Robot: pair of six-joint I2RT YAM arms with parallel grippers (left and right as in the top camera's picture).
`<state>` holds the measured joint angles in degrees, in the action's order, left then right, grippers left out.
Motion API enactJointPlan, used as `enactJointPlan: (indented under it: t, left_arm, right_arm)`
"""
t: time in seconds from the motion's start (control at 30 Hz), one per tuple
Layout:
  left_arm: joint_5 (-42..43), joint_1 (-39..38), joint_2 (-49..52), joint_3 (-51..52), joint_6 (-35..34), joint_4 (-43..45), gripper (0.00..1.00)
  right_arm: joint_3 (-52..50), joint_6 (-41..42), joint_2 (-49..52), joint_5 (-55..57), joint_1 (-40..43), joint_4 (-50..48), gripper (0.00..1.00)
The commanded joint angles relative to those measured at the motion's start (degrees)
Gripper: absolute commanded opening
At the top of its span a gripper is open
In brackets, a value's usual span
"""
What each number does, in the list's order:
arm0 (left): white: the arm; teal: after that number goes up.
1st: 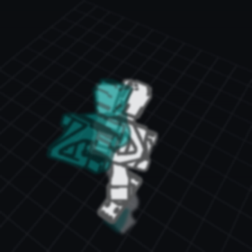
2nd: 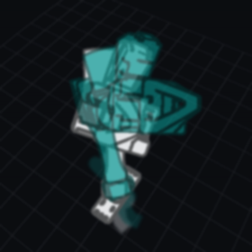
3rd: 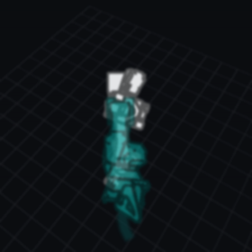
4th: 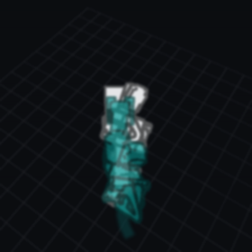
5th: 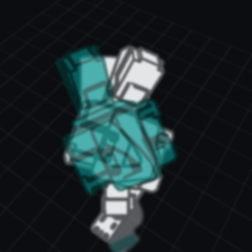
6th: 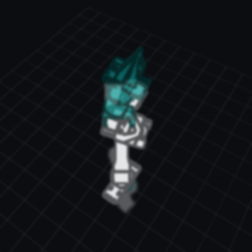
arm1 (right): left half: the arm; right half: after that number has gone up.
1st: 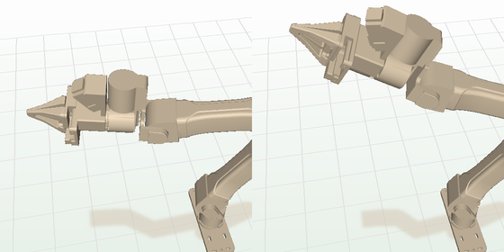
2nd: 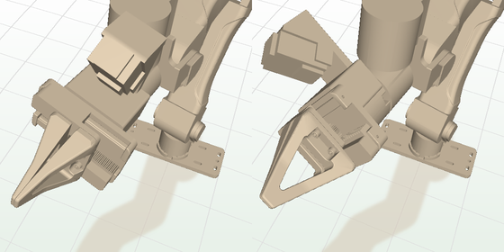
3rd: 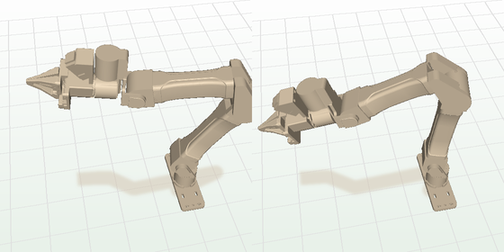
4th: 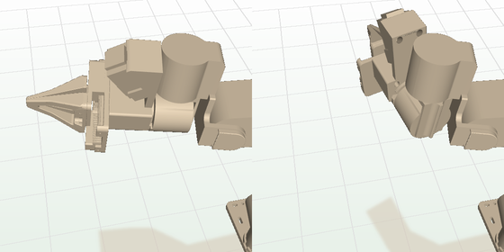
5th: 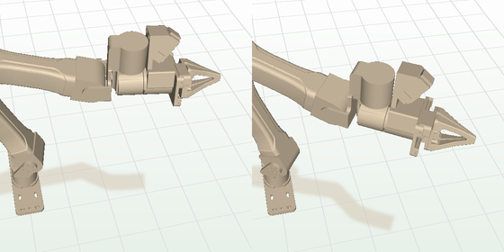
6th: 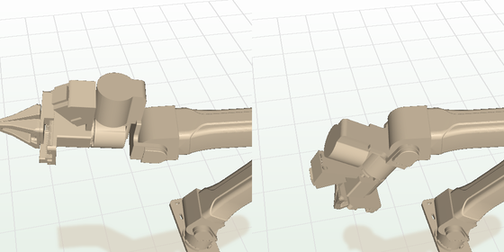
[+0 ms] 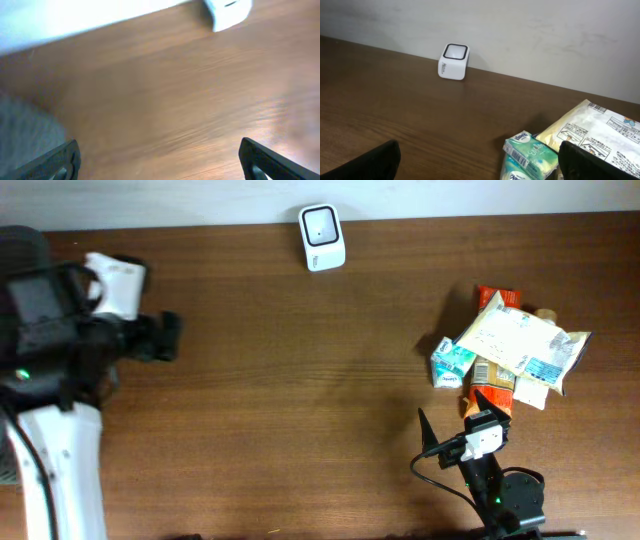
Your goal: Scan the item barcode
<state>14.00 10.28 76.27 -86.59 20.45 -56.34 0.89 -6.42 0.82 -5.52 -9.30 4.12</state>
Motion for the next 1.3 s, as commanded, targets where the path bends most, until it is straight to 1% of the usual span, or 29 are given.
enactJointPlan:
  t: [0.0,0.07,0.13,0.2,0.23,0.27,0.33,0.37,0.4,0.43,0.47,0.57,0.63,0.9,0.97,1.03,1.27]
  left_arm:
    - [0.3,-10.0,-6.9,-0.4,0.9,-0.2,0.99]
    - [0.0,-13.2,-9.5,1.0,0.9,-1.5,0.99]
    - [-0.2,-16.6,-13.5,6.1,0.9,-1.2,0.99]
    - [-2.8,-18.2,-17.8,12.3,1.3,2.4,0.99]
    - [-2.9,-18.4,-21.2,17.7,1.3,7.0,0.99]
    - [-2.8,-18.4,-25.3,24.6,1.3,14.9,0.99]
    - [-2.8,-18.4,-31.3,34.4,1.3,26.3,0.99]
    - [-2.8,-18.4,-34.9,40.2,1.3,33.1,0.99]
    - [-2.9,-18.4,-40.9,49.0,1.3,42.7,0.99]
    - [-2.9,-18.4,-43.1,52.1,1.5,45.8,0.99]
    - [-2.9,-18.4,-46.6,57.0,2.5,50.9,0.99]
    - [-2.9,-18.4,-53.9,67.2,5.8,60.0,0.99]
    - [-2.9,-18.3,-58.8,73.0,9.1,62.0,0.99]
    - [-2.9,-13.5,-72.1,85.7,9.2,61.4,0.99]
    - [-3.3,-13.5,-75.1,86.1,9.4,56.2,0.99]
    - [-4.6,-13.5,-76.0,86.1,9.4,53.0,0.99]
    - [-5.0,-13.5,-76.0,86.1,9.4,52.5,0.99]
  right_arm:
    - [-0.6,0.0,-0.1,-0.2,0.4,-0.1,0.99]
    - [-0.6,0.0,-0.1,-0.2,0.4,-0.1,0.99]
    - [-0.6,0.0,-0.1,-0.2,0.4,-0.1,0.99]
    - [-0.6,0.0,-0.1,-0.2,0.4,-0.1,0.99]
    - [-0.6,0.0,-0.1,-0.2,0.4,-0.1,0.99]
    - [-0.6,0.0,-0.1,-0.2,0.4,-0.1,0.99]
    - [-0.6,0.0,-0.1,-0.2,0.4,-0.1,0.99]
    - [-0.6,0.0,-0.1,-0.2,0.4,-0.1,0.99]
    - [-0.6,0.0,-0.1,-0.2,0.4,-0.1,0.99]
    - [-0.6,0.0,-0.1,-0.2,0.4,-0.1,0.99]
    - [-0.6,0.0,-0.1,-0.2,0.4,-0.1,0.99]
    - [-0.6,0.0,-0.1,-0.2,0.4,-0.1,0.99]
    - [-0.6,0.0,-0.1,-0.2,0.4,-0.1,0.99]
    - [-0.6,0.0,-0.1,-0.2,0.4,-0.1,0.99]
    - [-0.6,0.0,-0.1,-0.2,0.4,-0.1,0.99]
    - [-0.6,0.0,-0.1,-0.2,0.4,-0.1,0.99]
    - [-0.6,0.0,-0.1,-0.2,0.4,-0.1,0.99]
